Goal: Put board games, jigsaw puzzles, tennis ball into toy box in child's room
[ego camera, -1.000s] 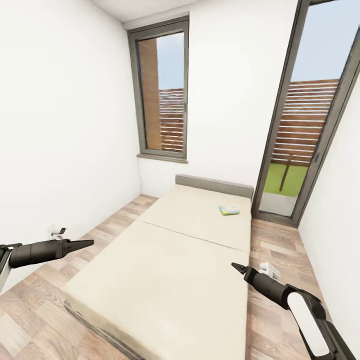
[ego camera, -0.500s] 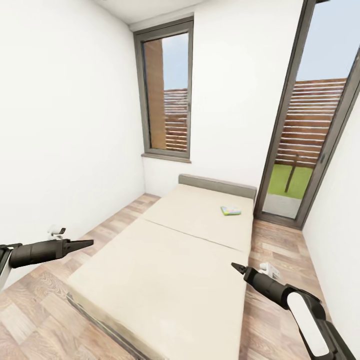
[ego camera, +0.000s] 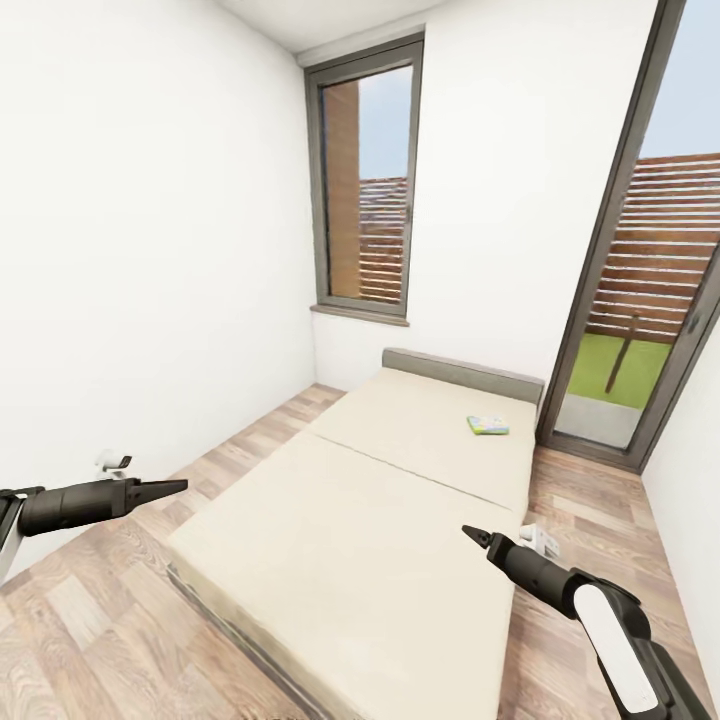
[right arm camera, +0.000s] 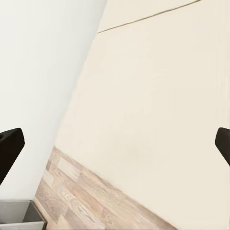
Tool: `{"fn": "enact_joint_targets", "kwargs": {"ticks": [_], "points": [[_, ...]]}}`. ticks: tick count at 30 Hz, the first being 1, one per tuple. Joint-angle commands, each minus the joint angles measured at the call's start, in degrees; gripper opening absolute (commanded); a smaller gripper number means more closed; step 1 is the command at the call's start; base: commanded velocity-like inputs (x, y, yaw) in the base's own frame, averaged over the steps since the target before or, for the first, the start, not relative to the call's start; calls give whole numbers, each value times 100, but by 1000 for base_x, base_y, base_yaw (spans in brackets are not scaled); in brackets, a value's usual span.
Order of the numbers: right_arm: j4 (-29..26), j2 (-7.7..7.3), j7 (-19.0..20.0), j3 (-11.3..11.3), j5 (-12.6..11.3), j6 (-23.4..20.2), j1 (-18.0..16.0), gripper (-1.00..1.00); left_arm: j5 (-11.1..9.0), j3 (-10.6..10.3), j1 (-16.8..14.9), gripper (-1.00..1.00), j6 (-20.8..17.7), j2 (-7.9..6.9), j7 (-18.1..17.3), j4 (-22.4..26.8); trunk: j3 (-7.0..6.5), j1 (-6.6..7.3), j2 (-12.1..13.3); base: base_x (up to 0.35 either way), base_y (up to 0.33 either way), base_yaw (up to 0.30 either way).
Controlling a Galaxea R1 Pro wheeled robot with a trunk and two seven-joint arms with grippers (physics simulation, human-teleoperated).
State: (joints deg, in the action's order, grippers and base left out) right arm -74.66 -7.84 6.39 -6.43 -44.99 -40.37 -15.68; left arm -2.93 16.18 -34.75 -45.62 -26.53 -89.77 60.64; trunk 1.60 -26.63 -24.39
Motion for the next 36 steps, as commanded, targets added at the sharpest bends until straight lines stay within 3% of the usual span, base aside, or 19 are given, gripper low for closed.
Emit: {"fn": "enact_joint_targets", "kwargs": {"ticks": [1, 10, 36], "points": [[-3, 1, 29, -10, 17, -32, -5, 100, 3, -1, -5, 100, -63, -1, -23, 0, 14, -3, -13, -44, 0, 23], [-4, 2, 29, -7, 25, -32, -5, 100, 3, -1, -5, 100, -63, -1, -23, 0, 14, -3, -13, -14, 0, 126], [-5, 2, 29, -7, 29, -32, -5, 100, 3, -1, -5, 100, -66, -1, -23, 0, 14, -3, -13, 0, 0, 277]]}}
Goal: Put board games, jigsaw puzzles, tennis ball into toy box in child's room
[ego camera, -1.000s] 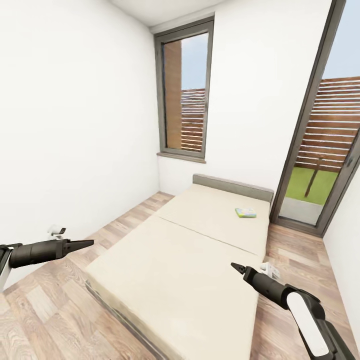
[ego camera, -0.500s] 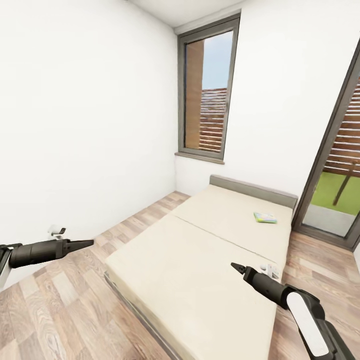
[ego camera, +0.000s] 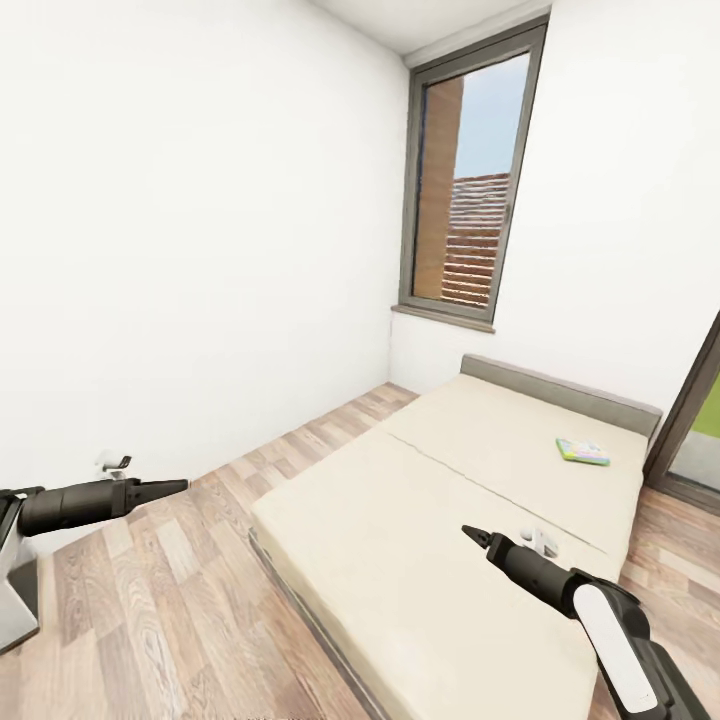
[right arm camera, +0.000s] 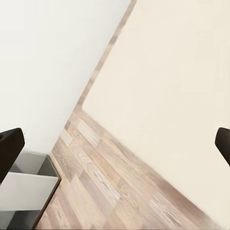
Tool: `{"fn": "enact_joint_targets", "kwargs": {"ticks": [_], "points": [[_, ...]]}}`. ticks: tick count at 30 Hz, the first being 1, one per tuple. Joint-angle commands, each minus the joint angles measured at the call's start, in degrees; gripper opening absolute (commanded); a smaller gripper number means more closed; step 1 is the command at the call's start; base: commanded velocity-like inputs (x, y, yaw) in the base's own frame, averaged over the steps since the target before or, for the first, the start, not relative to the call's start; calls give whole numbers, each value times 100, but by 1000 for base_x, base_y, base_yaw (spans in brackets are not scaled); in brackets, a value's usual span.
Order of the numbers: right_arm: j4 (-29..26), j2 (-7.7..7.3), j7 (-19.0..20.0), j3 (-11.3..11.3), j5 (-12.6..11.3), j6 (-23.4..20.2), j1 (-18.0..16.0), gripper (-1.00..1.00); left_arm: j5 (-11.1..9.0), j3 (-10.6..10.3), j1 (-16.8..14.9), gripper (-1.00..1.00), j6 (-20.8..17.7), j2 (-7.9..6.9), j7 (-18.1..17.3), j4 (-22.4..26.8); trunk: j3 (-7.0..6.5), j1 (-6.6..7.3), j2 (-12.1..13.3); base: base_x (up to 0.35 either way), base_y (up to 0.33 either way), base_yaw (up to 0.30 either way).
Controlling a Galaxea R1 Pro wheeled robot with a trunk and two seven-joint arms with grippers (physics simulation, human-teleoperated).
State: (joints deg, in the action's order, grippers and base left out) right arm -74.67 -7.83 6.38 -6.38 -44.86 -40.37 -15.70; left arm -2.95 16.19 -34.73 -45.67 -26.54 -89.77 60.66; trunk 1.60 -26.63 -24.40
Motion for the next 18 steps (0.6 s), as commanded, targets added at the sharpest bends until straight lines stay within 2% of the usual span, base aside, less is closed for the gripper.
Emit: {"fn": "enact_joint_targets", "kwargs": {"ticks": [1, 11, 18], "points": [[-4, 0, 30, -12, 17, -32, -4, 100, 5, -2, -8, 100, -60, 0, -23, -2, 13, -4, -13, 0, 0, 286], [-4, 0, 36, -12, -6, -40, -4, 100, 5, -4, -8, 100, -56, 0, -23, -2, 13, -4, -13, -69, -46, 279], [-4, 0, 47, -9, -8, -41, -4, 100, 11, -5, -8, 100, -56, 16, -23, -2, 13, -4, -13, -178, -7, 66]]}}
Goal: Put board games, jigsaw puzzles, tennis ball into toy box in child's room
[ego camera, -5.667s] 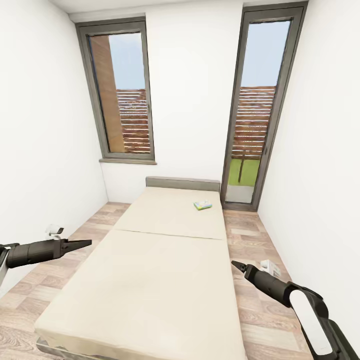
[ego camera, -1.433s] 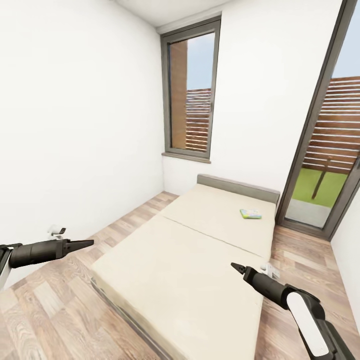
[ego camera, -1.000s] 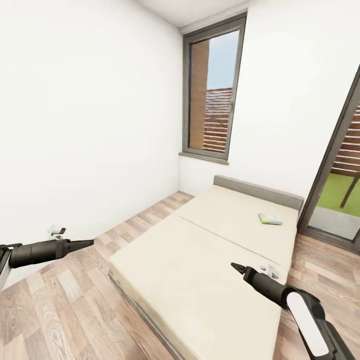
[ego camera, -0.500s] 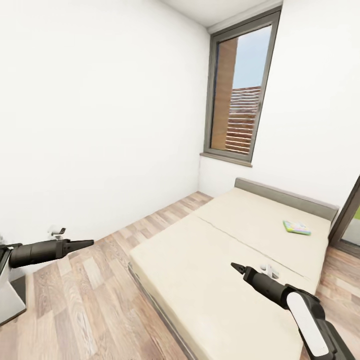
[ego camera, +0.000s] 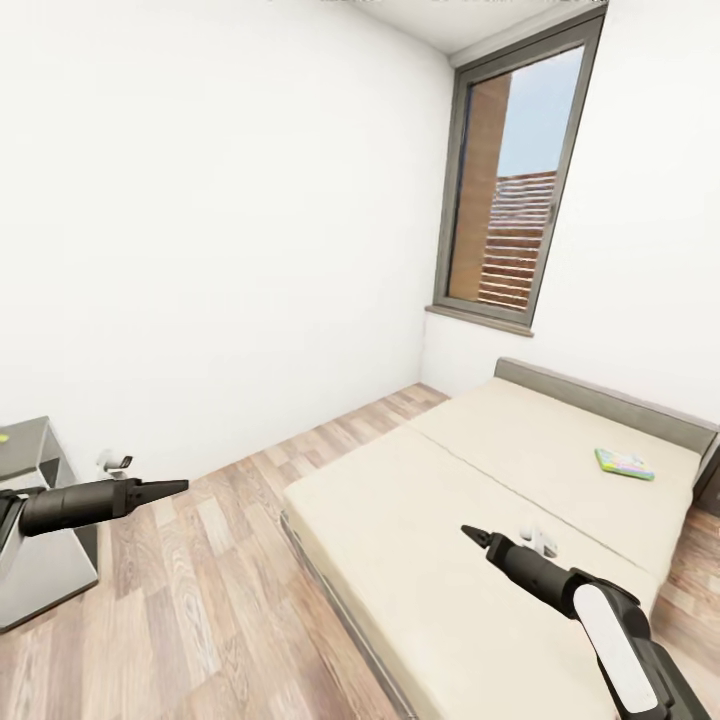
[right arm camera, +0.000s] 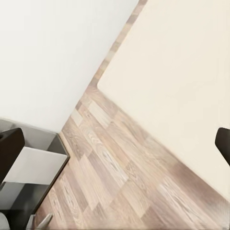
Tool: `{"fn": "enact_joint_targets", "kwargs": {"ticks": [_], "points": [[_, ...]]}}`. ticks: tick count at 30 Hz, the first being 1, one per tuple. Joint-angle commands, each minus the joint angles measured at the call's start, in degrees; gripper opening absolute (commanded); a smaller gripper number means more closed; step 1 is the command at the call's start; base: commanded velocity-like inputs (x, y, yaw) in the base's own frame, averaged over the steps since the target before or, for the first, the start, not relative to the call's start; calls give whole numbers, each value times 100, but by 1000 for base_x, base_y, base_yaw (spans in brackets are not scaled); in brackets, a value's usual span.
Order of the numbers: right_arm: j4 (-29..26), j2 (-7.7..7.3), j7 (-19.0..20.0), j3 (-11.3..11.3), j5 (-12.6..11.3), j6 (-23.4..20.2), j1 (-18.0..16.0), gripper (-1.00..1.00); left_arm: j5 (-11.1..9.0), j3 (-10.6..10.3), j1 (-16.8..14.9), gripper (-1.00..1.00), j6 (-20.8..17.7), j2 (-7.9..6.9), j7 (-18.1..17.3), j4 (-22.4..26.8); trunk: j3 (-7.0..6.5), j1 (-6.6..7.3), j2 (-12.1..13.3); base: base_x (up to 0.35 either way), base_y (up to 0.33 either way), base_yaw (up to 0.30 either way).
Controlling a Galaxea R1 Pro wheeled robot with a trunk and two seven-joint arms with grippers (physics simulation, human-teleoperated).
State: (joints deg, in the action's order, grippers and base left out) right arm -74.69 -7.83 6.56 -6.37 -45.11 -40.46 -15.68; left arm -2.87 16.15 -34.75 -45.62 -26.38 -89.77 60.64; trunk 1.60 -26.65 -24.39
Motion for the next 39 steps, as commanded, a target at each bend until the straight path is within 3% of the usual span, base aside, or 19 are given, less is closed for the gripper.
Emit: {"fn": "enact_joint_targets", "kwargs": {"ticks": [1, 20, 39], "points": [[-2, 1, 30, -9, 18, -32, -5, 100, 4, 0, -5, 100, -61, 3, -23, 0, 14, -1, -14, -225, -2, 19], [-2, 4, 18, -5, 20, -30, -5, 100, 6, 2, -5, 100, -61, 36, -23, 0, 14, -1, -14, -99, 0, 232], [-2, 1, 20, -5, 20, -32, -5, 100, 6, 2, -5, 100, -62, 45, -23, 0, 14, -1, -14, -12, -63, 246]]}}
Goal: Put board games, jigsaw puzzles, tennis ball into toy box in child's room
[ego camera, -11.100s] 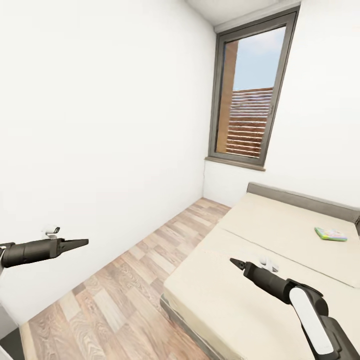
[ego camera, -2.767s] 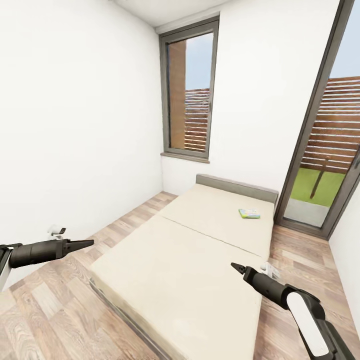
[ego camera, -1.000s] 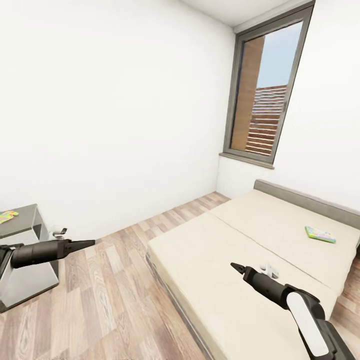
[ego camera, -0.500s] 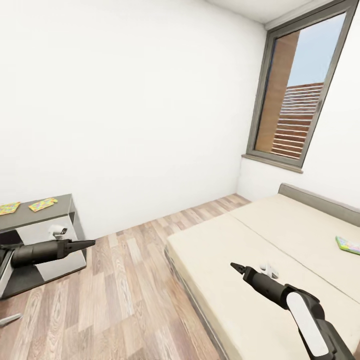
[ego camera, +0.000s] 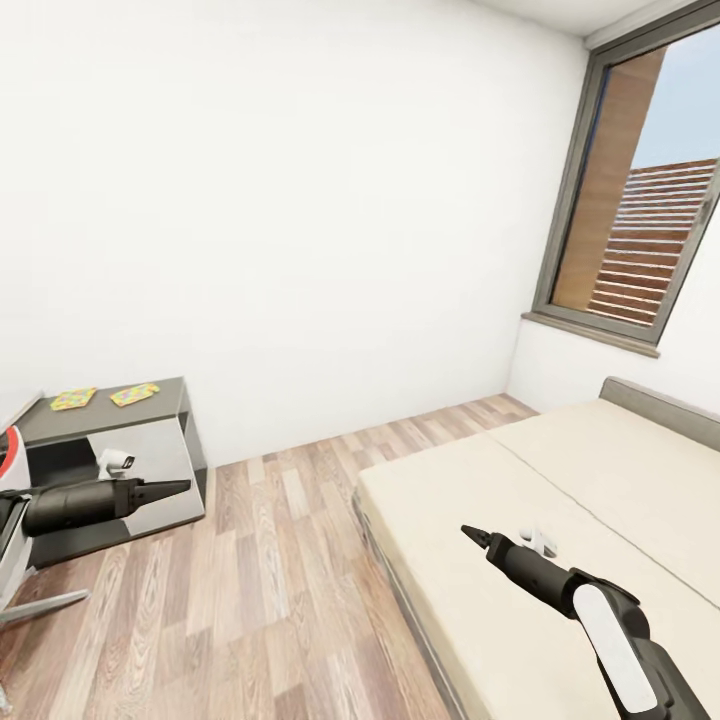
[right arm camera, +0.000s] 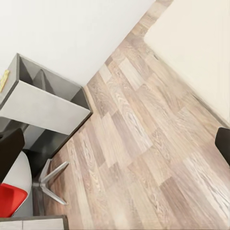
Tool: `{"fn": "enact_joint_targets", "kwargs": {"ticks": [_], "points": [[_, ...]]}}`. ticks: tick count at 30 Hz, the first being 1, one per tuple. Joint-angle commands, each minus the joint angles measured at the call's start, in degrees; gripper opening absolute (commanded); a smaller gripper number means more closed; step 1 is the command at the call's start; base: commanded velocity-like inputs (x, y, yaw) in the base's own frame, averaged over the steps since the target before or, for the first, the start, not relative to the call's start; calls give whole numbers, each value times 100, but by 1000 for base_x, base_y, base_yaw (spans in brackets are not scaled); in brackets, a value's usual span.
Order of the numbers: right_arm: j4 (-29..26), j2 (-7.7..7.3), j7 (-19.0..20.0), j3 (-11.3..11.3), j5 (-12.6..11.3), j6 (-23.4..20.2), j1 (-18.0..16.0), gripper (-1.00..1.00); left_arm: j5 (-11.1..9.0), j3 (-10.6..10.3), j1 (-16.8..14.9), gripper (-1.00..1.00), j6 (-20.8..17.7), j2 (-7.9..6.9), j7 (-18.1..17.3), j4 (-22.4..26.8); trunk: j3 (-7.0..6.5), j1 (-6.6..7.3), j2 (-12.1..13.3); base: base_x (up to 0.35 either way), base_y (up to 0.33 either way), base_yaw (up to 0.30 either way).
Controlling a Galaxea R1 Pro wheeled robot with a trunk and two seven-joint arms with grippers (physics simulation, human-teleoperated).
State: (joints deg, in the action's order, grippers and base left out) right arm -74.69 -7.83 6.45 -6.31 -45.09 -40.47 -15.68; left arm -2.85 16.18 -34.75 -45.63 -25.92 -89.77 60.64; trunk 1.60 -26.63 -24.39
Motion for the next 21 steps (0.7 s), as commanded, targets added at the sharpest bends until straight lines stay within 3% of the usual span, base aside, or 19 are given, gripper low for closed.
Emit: {"fn": "enact_joint_targets", "kwargs": {"ticks": [1, 10, 21], "points": [[-2, 1, 31, -11, 17, -31, -5, 100, 4, -1, -6, 100, -60, -1, -23, 0, 14, -3, -13, -108, -112, 42], [-2, 0, 30, -11, 17, -31, -5, 100, 4, -1, -6, 100, -60, -1, -23, 0, 14, -3, -13, -78, -151, 36], [-2, 5, 31, -11, 17, -31, -5, 100, 5, -4, -6, 100, -61, -1, -23, 0, 14, -3, -13, -81, -178, 253]]}}
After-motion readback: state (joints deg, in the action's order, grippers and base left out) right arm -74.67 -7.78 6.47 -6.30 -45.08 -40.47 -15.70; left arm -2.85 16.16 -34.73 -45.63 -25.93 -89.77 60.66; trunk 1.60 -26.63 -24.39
